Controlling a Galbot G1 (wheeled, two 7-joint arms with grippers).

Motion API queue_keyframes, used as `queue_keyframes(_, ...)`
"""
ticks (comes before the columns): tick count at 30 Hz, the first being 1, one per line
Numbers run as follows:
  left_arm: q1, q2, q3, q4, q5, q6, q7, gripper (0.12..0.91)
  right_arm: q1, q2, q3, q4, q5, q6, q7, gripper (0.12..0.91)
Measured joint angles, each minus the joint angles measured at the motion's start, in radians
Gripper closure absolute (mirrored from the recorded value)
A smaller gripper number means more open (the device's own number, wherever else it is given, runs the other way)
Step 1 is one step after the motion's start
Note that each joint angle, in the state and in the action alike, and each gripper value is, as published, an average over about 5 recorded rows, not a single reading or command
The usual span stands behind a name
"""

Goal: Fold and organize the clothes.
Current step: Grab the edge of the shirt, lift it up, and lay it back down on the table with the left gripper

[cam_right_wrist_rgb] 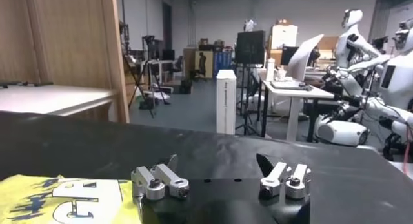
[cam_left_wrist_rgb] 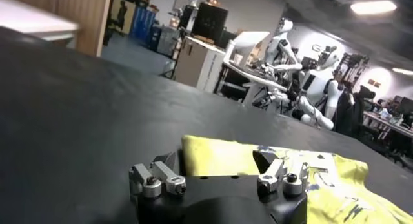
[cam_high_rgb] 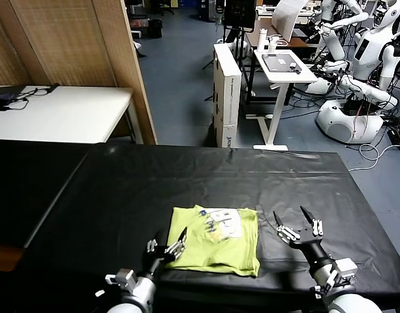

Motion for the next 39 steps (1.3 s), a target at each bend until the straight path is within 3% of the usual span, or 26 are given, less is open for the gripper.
queue_keyframes(7,0.01,0.0,-0.001,-0.004,-0.024,0.006,0.001,0.258,0.006,-0.001,-0.007,-0.006,-0.005,-0.001,0.0,0.118)
queue_keyframes(11,0.019,-0.003,-0.001,-0.009,-0.042,0.012,0.004,0.449,0.008,-0.001,-0.009,-0.009,-0.01,-0.001,0.0,0.118)
queue_keyframes(16,0.025,-0.005,0.0,-0.022,-0.063,0.022,0.008,0.787,0.01,-0.001,-0.013,-0.01,-0.017,-0.001,0.0,0.118)
queue_keyframes(18,0.026,-0.004,-0.001,-0.029,-0.069,0.028,0.008,0.849,0.01,0.0,-0.013,-0.011,-0.02,-0.001,0.0,0.118)
queue_keyframes(28,0.018,0.07,-0.067,-0.082,-0.078,0.064,0.002,0.856,0.021,0.01,-0.018,-0.026,-0.034,-0.009,0.007,0.118)
queue_keyframes(39,0.07,0.326,-0.285,-0.141,-0.18,0.057,0.008,0.856,0.046,0.033,-0.057,-0.045,-0.043,-0.012,0.008,0.118)
